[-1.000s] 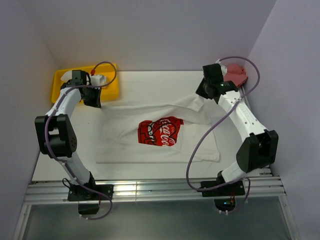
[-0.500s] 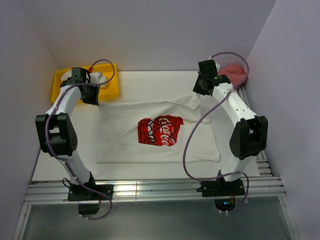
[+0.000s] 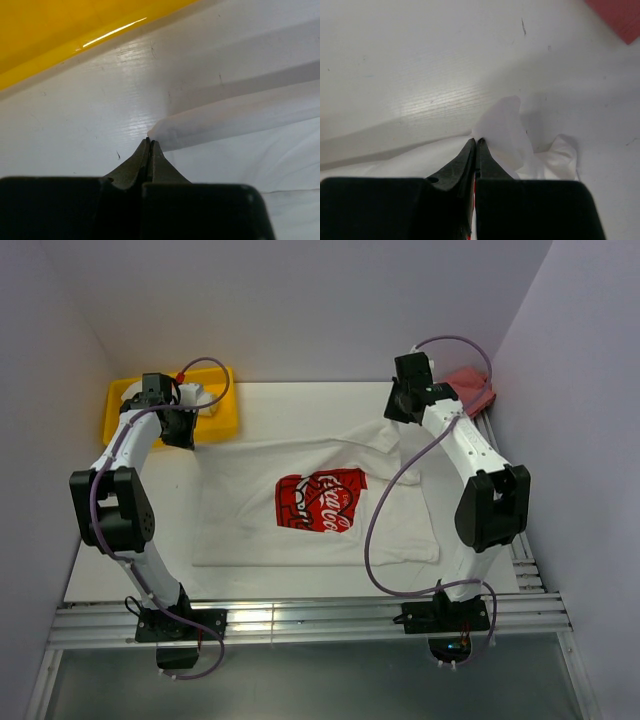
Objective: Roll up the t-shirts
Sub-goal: Fold the tshirt
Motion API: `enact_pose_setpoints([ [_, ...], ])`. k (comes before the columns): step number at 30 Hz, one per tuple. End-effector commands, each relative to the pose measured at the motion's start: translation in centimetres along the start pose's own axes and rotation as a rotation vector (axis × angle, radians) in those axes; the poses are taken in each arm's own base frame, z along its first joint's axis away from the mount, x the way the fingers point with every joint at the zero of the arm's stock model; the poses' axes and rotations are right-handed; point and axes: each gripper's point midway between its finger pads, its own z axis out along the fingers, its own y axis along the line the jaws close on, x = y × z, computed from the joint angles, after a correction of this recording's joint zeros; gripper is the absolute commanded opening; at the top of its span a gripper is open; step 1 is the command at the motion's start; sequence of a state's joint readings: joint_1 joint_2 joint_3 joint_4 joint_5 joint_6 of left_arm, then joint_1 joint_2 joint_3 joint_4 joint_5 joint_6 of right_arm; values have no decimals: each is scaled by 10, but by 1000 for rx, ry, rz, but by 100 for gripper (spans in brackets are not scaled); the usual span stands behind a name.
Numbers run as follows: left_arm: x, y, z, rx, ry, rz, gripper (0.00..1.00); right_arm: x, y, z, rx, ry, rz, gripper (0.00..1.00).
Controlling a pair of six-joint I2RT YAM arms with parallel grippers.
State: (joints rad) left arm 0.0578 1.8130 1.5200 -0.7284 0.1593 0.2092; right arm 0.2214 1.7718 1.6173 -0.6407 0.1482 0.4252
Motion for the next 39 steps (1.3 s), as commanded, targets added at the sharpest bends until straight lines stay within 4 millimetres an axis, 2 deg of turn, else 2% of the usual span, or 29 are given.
enact_pose_setpoints([
  [1, -18, 4, -29, -39, -68, 30, 0, -43, 4, -16, -12, -108, -28, 0],
  [9, -11, 1, -27, -22, -48, 36, 0, -45, 7, -10, -8, -91, -72, 0],
  [18, -16, 0, -38, -23, -63, 48, 0, -26, 3, 6, -2, -40, -94, 0],
  [23, -10, -6, -43, 13, -49, 80, 0, -17, -2, -2, 13, -14, -84, 0],
  [26, -1, -12, -44, 48, -27, 107, 0, -3, -3, -13, 8, 22, -62, 0],
  [27, 7, -15, -43, 62, -1, 109, 0, 10, -7, -13, 18, 56, -45, 0],
  [29, 13, -21, -46, 101, 8, 129, 0, 20, -7, -21, -1, 74, -33, 0],
  [30, 18, -25, -46, 119, 23, 130, 0, 39, -10, -18, -4, 117, -23, 0],
  [32, 27, -32, -50, 153, 38, 146, 0, 50, -13, -26, -12, 130, -11, 0],
  [33, 34, -35, -49, 169, 54, 149, 0, 67, -16, -26, -12, 170, -5, 0],
  [39, 67, -47, -50, 227, 111, 177, 0, 110, -28, -40, -24, 251, 21, 0],
])
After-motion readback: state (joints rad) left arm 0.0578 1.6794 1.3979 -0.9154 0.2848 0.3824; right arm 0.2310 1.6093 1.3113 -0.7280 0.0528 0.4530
